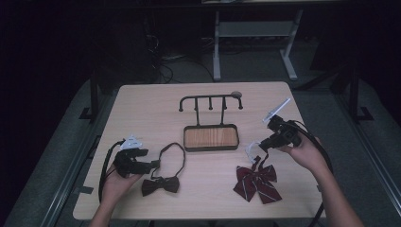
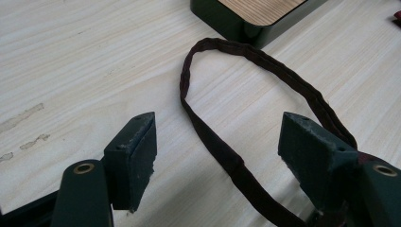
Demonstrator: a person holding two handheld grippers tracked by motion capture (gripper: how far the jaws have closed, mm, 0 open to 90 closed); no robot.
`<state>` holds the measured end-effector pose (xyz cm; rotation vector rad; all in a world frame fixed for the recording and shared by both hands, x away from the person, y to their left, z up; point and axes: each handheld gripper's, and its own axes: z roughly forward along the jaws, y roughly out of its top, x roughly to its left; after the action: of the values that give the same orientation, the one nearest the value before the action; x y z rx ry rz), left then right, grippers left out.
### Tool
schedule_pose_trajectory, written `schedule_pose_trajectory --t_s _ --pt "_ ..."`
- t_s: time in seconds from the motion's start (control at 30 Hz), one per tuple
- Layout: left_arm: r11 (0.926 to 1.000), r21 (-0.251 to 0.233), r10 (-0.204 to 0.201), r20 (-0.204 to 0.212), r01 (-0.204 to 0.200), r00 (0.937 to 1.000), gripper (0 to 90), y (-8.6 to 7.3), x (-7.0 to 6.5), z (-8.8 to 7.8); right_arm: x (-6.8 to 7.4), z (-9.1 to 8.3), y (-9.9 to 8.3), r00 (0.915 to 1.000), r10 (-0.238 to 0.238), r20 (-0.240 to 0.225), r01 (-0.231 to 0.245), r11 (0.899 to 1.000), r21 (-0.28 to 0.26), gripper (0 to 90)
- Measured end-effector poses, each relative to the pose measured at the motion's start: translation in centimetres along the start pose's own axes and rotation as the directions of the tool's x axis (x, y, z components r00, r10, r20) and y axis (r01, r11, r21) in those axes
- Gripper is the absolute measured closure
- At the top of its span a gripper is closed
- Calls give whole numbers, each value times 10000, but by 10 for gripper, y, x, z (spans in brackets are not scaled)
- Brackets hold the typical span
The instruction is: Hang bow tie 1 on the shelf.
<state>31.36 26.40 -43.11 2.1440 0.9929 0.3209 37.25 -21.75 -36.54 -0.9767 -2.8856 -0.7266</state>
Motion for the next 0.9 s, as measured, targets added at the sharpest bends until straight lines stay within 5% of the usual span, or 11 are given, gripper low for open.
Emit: schedule_pose_trajectory --t_s 0.9 --pt "9999 12 163 -130 -163 9998 292 1 -2 -1 26 -33 17 9960 -870 211 869 9962 83 836"
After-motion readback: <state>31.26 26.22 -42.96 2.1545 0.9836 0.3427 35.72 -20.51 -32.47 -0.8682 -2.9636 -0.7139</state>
